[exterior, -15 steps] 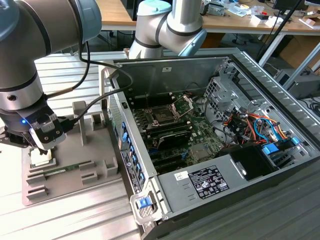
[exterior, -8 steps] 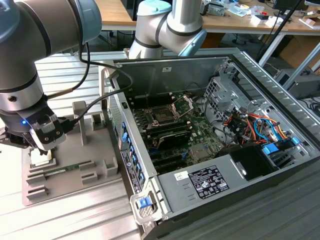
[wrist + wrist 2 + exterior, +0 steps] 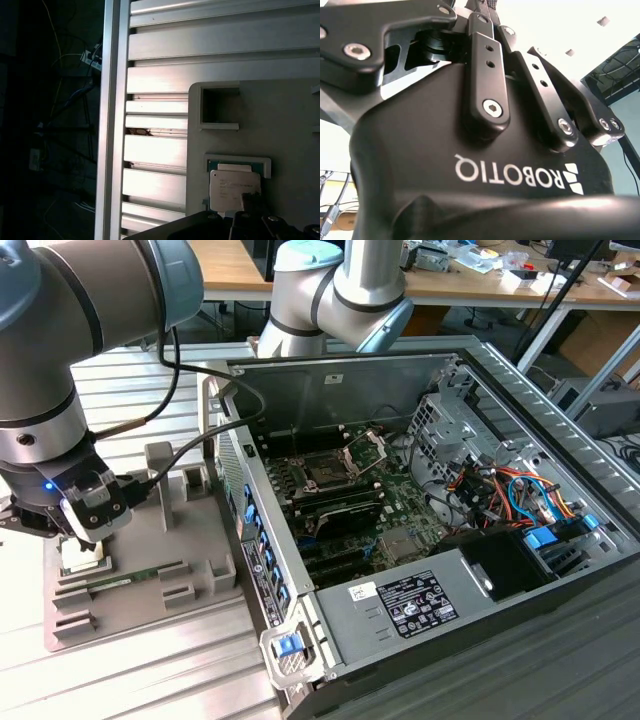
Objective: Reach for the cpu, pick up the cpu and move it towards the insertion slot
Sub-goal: 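Pick up the cpu and move it towards the insertion slot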
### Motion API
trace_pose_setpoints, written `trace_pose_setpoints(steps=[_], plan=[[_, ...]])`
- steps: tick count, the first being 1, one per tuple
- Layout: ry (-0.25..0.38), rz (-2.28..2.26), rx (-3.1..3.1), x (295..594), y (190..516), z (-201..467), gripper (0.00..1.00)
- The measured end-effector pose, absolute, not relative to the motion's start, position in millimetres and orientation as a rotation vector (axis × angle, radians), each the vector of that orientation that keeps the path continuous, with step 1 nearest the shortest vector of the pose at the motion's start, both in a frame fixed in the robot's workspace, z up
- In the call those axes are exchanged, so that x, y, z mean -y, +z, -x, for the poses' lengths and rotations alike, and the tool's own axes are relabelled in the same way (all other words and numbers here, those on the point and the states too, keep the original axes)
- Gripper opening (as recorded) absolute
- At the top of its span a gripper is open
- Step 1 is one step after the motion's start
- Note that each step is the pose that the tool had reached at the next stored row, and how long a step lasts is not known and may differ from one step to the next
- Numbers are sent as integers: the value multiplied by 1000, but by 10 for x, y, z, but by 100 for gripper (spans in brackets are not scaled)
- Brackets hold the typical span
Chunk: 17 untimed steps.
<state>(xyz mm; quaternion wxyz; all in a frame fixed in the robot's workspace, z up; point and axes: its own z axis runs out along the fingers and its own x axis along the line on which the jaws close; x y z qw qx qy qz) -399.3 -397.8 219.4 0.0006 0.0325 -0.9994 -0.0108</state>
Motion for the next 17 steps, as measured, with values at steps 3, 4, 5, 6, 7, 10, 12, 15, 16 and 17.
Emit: trace_pose_setpoints(steps=[3,4,5,6,7,10,12,15,16,17], plan=[[-34,-102,3138,3978,2183,3993,10],[-34,-102,3138,3978,2181,3993,10],[-34,-102,3138,3978,2179,3993,10],[-34,-102,3139,3978,2176,3993,10],[-34,-102,3138,3978,2175,3992,10],[-34,-102,3139,3978,2166,3993,10],[-34,-102,3138,3978,2161,3993,10],[-34,-102,3139,3978,2153,3992,10],[-34,-102,3139,3978,2148,3993,10],[-34,-102,3139,3978,2146,3992,10]])
